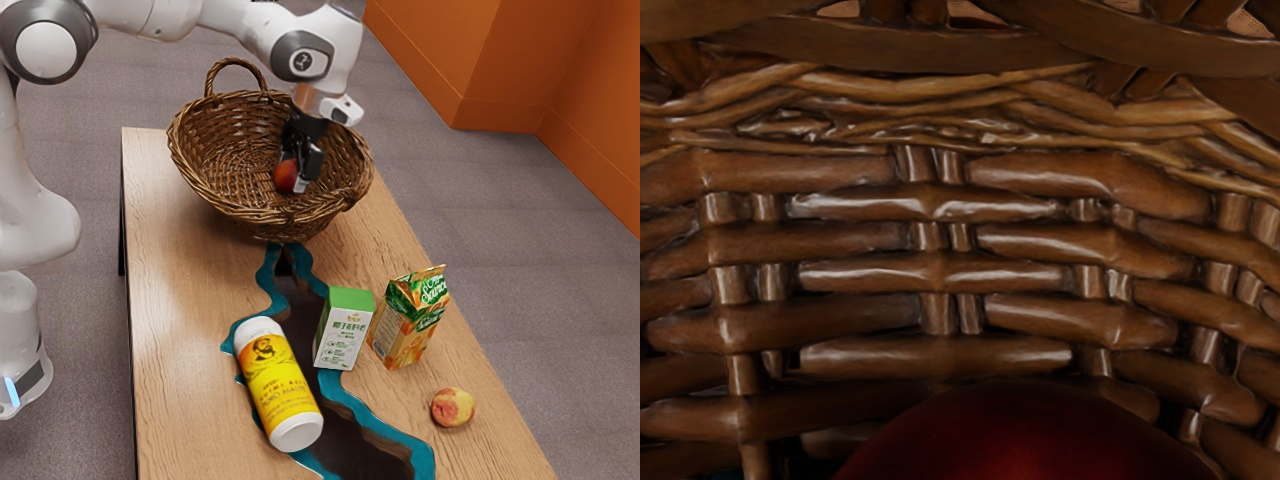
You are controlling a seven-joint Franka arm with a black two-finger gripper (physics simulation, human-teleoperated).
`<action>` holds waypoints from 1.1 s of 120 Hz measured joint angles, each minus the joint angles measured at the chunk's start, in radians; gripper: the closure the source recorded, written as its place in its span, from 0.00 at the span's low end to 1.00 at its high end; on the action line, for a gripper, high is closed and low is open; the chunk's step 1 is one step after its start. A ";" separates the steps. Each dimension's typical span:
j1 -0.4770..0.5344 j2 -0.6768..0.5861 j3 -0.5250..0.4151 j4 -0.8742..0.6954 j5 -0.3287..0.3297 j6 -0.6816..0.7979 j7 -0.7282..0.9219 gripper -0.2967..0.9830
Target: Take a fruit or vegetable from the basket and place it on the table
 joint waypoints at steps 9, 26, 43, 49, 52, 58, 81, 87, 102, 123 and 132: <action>0.019 0.000 0.000 -0.016 -0.001 0.003 0.002 0.37; 0.047 0.009 -0.048 0.109 0.005 -0.068 0.005 0.52; 0.073 0.008 -0.234 0.338 0.042 -0.296 0.004 0.56; 0.063 -0.004 -0.437 0.374 0.064 -0.344 -0.009 0.57; 0.053 -0.006 -0.540 0.382 0.072 -0.351 -0.018 0.57; 0.025 -0.005 -0.716 0.384 0.083 -0.344 -0.035 0.56; -0.098 0.051 -1.018 0.336 0.101 -0.163 -0.117 0.58; -0.166 0.069 -1.027 0.275 0.078 -0.111 -0.144 0.59; -0.293 0.120 -1.030 0.175 -0.024 -0.022 -0.204 0.59; -0.503 0.163 -0.953 0.100 -0.022 0.050 -0.264 0.59; -0.410 0.169 -0.932 0.104 0.007 0.075 -0.283 0.60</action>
